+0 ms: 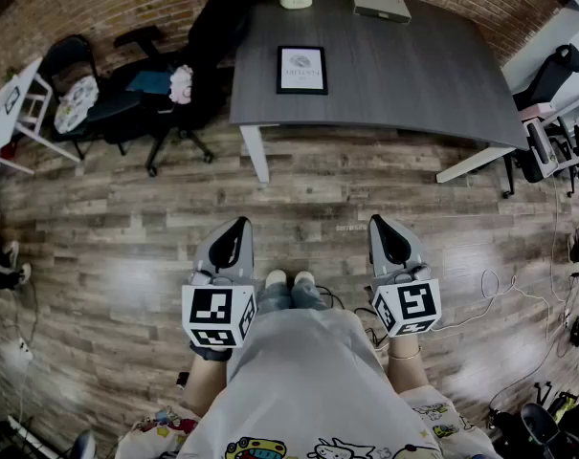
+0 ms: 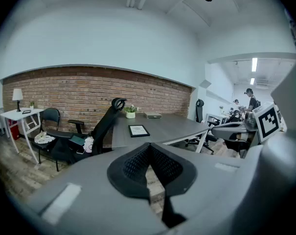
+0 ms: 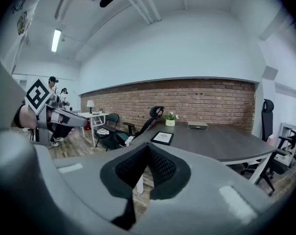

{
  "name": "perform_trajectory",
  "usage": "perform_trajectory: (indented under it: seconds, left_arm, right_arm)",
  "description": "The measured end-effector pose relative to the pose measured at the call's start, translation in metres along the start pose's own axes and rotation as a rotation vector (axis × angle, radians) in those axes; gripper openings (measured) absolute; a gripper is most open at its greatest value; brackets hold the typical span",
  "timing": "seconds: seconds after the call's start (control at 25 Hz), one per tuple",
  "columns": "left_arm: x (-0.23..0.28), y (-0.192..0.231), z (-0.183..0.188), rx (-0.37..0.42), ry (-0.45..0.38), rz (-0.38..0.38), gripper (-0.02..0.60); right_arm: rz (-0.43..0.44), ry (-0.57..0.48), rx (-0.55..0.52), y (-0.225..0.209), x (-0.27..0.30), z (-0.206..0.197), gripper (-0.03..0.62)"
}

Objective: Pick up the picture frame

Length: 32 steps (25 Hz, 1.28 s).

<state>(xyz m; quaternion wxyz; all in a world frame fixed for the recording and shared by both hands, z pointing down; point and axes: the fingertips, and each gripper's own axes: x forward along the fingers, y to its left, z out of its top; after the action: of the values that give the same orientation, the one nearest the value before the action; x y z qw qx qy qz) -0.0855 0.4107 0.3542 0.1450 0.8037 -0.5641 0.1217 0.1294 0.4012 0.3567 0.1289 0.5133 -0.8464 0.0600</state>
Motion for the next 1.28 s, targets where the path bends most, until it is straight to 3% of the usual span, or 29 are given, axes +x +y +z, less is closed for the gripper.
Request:
perform_trajectory:
  seconds: [0.28, 0.4, 0.76, 1.04, 1.28]
  left_arm:
    - [0.001, -0.005, 0.009, 0.000, -0.043, 0.023, 0.017]
    - [0.003, -0.012, 0.013, -0.008, -0.060, 0.022, 0.023]
    - [0.005, -0.024, 0.016, 0.004, -0.066, 0.024, 0.098]
    - [0.031, -0.009, 0.022, 0.000, -0.065, 0.019, 0.120]
    - [0.080, 0.024, 0.047, 0.002, -0.071, 0.003, 0.134]
  right_arm:
    - [-0.003, -0.065, 0.026, -0.011, -0.012, 0.008, 0.003]
    - [0.022, -0.081, 0.035, -0.014, -0.015, 0.010, 0.063]
    - [0.071, -0.102, 0.071, -0.017, -0.011, 0.013, 0.126]
    - [0.070, -0.090, 0.097, -0.031, 0.017, 0.014, 0.135]
    - [0.053, -0.088, 0.100, -0.048, 0.074, 0.031, 0.143]
